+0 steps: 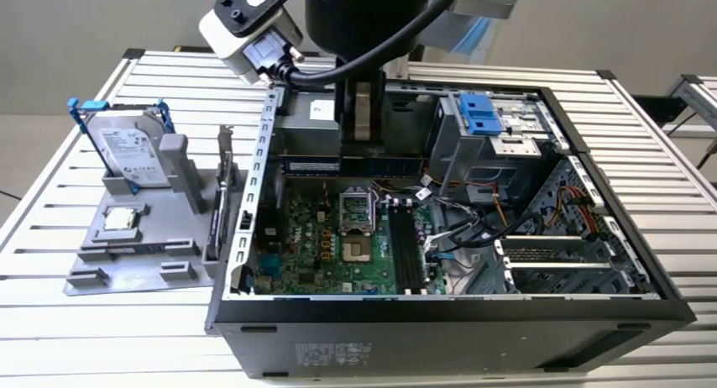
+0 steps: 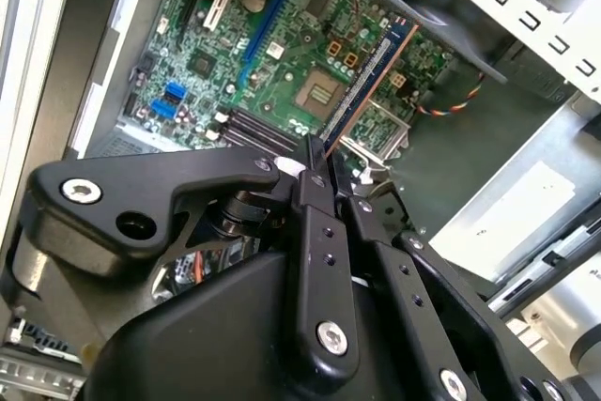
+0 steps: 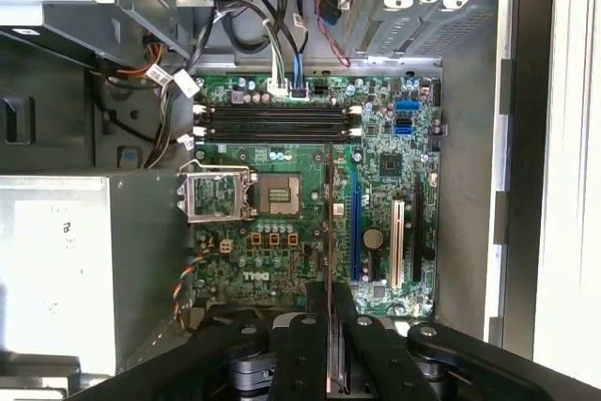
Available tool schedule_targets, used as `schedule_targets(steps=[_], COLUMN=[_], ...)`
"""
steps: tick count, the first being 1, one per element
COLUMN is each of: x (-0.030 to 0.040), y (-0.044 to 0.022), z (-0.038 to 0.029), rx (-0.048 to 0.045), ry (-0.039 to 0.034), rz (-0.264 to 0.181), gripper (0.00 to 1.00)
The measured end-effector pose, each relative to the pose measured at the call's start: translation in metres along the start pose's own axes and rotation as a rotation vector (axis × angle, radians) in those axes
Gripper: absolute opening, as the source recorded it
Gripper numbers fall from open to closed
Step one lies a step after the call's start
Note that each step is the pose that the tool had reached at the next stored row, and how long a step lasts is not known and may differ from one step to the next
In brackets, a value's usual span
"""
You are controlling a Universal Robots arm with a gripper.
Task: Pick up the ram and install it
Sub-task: 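Pick up the ram and move it above insertion slot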
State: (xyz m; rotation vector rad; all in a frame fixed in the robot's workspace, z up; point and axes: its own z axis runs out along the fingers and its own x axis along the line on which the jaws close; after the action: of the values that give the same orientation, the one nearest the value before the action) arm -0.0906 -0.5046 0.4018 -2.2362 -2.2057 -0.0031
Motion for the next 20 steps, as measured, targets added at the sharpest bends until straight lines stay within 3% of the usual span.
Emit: schedule_targets(steps=[20], x=[0.0004], y=[0.0310], z=[0.0001], rx=[0.0000], ry=[0.0001], rz=[0.000], gripper=[0.00])
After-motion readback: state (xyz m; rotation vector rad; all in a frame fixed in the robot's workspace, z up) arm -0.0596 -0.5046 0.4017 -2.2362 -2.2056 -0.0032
